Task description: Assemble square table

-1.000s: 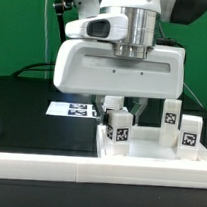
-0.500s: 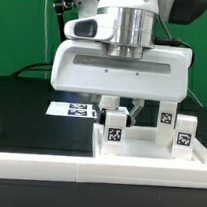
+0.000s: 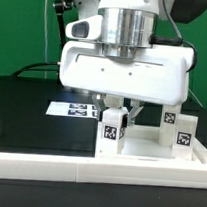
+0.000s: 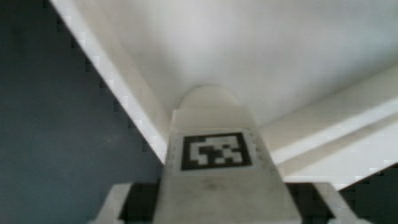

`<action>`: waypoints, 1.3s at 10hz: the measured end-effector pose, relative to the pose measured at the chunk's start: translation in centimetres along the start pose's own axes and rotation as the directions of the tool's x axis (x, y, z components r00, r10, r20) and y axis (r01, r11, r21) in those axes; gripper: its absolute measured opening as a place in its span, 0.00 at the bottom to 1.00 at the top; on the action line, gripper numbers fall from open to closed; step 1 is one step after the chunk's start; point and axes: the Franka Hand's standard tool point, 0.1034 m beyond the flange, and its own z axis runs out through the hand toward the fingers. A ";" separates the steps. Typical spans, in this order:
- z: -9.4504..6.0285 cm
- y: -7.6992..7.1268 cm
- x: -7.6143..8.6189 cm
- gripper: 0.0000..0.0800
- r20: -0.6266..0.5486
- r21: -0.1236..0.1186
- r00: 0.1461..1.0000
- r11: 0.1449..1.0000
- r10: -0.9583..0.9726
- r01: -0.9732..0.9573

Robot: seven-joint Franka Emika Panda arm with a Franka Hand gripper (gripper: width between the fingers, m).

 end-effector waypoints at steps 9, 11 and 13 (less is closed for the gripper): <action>-1.7 -0.1 0.0 0.80 -0.005 0.006 0.996 0.996 0.092 -0.092; -2.8 -1.0 -0.6 0.81 -0.005 0.021 0.996 0.996 0.084 -0.084; -2.6 -0.9 -0.5 0.81 -0.005 0.018 0.996 0.996 0.084 -0.084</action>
Offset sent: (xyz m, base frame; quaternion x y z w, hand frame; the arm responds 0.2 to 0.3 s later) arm 0.0000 0.0000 0.0000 0.0000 0.0000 0.1938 0.9810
